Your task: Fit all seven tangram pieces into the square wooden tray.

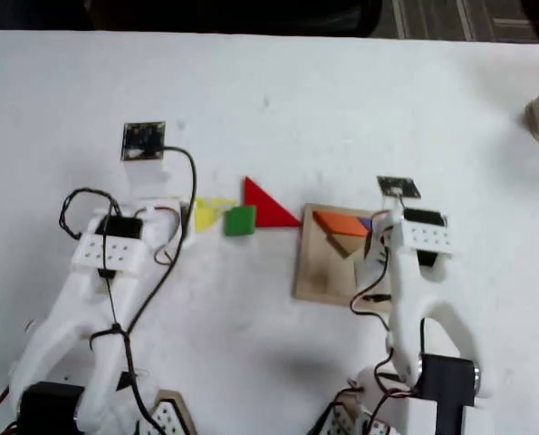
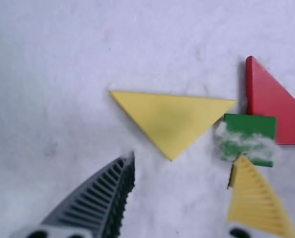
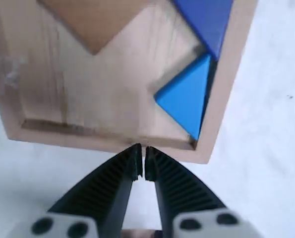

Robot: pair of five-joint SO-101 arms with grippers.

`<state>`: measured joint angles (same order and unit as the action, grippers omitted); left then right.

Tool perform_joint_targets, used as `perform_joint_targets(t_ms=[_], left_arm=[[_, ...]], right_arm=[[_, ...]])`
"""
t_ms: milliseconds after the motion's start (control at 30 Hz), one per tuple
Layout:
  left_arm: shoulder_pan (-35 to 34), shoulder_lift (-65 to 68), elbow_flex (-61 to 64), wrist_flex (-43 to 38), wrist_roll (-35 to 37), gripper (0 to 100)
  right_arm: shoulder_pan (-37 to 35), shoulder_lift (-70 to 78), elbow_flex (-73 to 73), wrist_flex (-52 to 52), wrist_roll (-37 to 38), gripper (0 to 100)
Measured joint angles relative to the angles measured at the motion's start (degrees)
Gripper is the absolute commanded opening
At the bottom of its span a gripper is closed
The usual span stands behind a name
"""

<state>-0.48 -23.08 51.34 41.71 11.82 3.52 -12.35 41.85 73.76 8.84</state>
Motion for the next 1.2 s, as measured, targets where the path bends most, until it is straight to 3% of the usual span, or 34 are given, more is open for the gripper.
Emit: perform_joint_targets(t_ms=[200,433,833,1200], left_arm=[[0.0,0.0,0.0,0.0,0.0,32],[-0.18,0.0,0.0,0.0,0.0,32],[-0.35,0.0,0.0,0.0,0.0,32],[-0.35,0.0,0.0,0.0,0.0,32]], right_arm=[[-5.1,0.0,-8.79,4.4,-8.26,1.6],[-13.19,5.01,-8.97,-3.87,-14.07,1.6],[-11.6,13.89,-8.97,-15.65,-14.42,1.6],[-9.76,14.42,-8.97,-17.32,-14.42,1.6]])
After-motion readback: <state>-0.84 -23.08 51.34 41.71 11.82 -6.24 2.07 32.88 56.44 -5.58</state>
